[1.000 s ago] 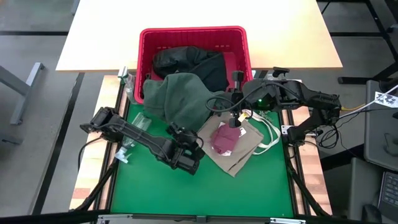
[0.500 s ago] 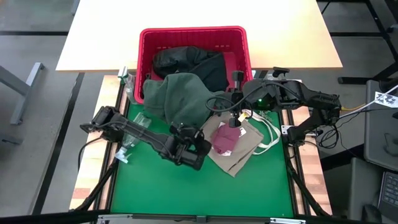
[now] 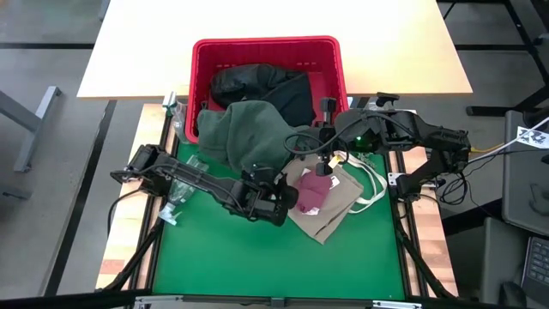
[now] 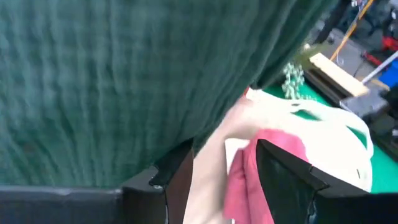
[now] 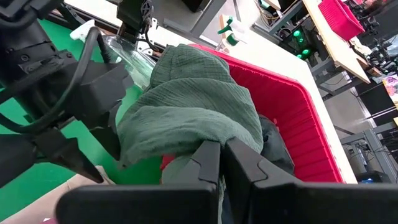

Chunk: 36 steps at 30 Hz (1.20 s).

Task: Fold laundry
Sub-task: Fold the green polo shirt

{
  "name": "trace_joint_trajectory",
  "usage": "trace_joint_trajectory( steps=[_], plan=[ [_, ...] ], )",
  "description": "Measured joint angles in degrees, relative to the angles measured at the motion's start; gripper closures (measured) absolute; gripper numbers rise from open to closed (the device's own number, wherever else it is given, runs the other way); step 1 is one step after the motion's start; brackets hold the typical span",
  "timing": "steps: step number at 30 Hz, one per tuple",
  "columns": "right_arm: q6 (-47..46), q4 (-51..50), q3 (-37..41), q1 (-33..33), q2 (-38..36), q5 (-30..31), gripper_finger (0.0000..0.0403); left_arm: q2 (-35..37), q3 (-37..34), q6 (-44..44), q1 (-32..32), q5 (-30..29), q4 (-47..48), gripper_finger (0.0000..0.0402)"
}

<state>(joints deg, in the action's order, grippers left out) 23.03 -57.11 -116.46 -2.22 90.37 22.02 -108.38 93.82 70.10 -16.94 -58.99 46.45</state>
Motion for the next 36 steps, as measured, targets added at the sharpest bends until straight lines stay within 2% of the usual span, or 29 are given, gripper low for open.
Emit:
trace_joint_trajectory(
  steps=[5, 10, 18, 36],
  plan=[
    [0.0, 0.0, 0.0, 0.0, 0.0, 0.0, 0.0391, 0.0, 0.0, 0.3, 0.6, -2.8, -1.5, 0.0233],
    [0.0, 0.0, 0.0, 0.0, 0.0, 0.0, 0.0391, 0.0, 0.0, 0.1, 2.3, -3.1, -1.2, 0.0233],
    [0.0, -0.4, 0.0, 0.0, 0.0, 0.0, 0.0391, 0.0, 0.0, 0.4, 4.6, 0.1, 2.5, 0.0233],
    [0.0, -1.8, 0.0, 0.0, 0.0, -0.2, 0.0391, 0.5, 0.0, 15.3, 0.8, -0.9, 17.6, 0.0233]
  ],
)
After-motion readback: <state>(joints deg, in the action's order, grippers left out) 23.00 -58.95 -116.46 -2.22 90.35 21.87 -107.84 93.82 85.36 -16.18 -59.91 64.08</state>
